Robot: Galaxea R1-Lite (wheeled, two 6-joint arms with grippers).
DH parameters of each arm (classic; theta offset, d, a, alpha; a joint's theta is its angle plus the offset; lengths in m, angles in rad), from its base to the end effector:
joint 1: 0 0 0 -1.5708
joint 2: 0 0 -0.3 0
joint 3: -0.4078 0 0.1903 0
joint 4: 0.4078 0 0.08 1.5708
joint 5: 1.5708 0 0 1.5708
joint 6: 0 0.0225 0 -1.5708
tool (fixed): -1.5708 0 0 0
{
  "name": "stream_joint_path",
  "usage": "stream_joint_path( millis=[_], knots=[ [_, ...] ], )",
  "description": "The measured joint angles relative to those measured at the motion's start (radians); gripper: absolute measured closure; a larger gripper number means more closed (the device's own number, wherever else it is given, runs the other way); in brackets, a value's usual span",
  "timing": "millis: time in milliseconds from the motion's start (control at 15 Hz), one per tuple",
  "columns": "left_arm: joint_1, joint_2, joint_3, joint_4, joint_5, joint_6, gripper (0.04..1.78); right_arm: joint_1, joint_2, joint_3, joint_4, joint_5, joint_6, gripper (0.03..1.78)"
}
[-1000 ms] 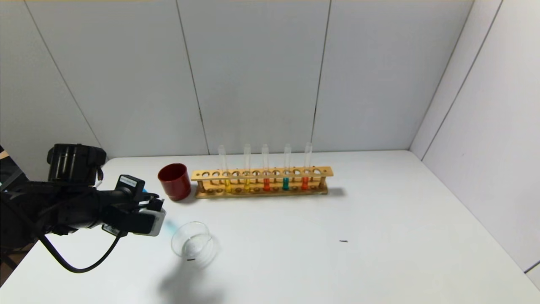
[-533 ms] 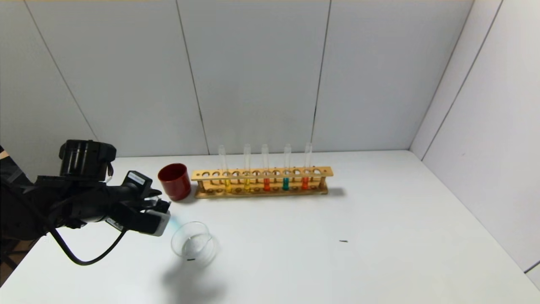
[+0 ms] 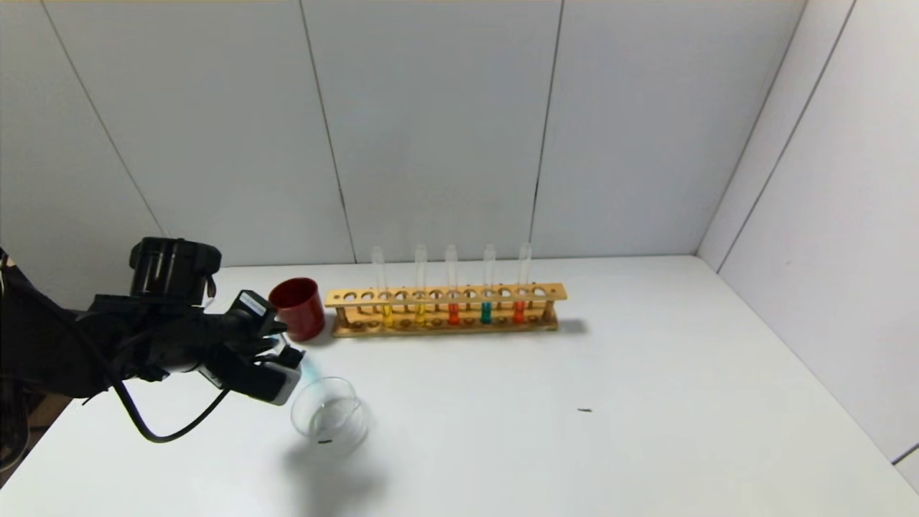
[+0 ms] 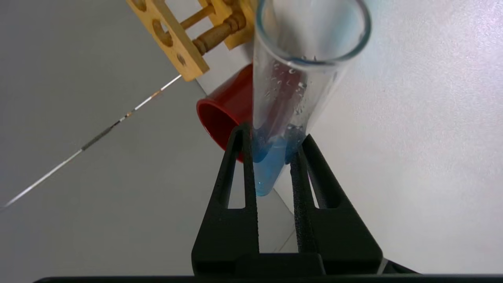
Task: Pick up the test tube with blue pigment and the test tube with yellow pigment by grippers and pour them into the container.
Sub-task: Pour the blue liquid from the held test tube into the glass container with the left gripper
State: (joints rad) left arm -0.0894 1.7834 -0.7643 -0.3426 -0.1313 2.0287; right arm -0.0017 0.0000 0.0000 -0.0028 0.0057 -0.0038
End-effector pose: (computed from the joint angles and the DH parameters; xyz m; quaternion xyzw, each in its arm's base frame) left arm 0.2975 -0.0296 0.1200 0.7925 0.0870 -0.3366 0.5011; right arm -0.0228 0.0002 0.0758 -0.0019 -0.0014 0.0020 1.0000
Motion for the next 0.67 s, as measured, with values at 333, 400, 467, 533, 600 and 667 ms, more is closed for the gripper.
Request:
stream_joint_path(
  millis=[333,400,467,533,600,667],
  knots=[
    [-0.008,0.008,-0.009,-0.002,0.019,0.092,1.52,0.000,0.000,0.000,0.000,0.000,0.000,0.06],
    [-0.008,0.008,-0.010,-0.002,0.031,0.093,1.52,0.000,0.000,0.000,0.000,0.000,0.000,0.06],
    [-0.011,0.008,-0.010,-0.003,0.048,0.096,1.52,0.000,0.000,0.000,0.000,0.000,0.000,0.06],
    [-0.019,0.009,-0.010,-0.009,0.063,0.096,1.52,0.000,0.000,0.000,0.000,0.000,0.000,0.06],
    [-0.027,0.010,-0.010,-0.022,0.072,0.097,1.52,0.000,0.000,0.000,0.000,0.000,0.000,0.06],
    [-0.034,0.011,-0.010,-0.032,0.075,0.097,1.52,0.000,0.000,0.000,0.000,0.000,0.000,0.06]
  ],
)
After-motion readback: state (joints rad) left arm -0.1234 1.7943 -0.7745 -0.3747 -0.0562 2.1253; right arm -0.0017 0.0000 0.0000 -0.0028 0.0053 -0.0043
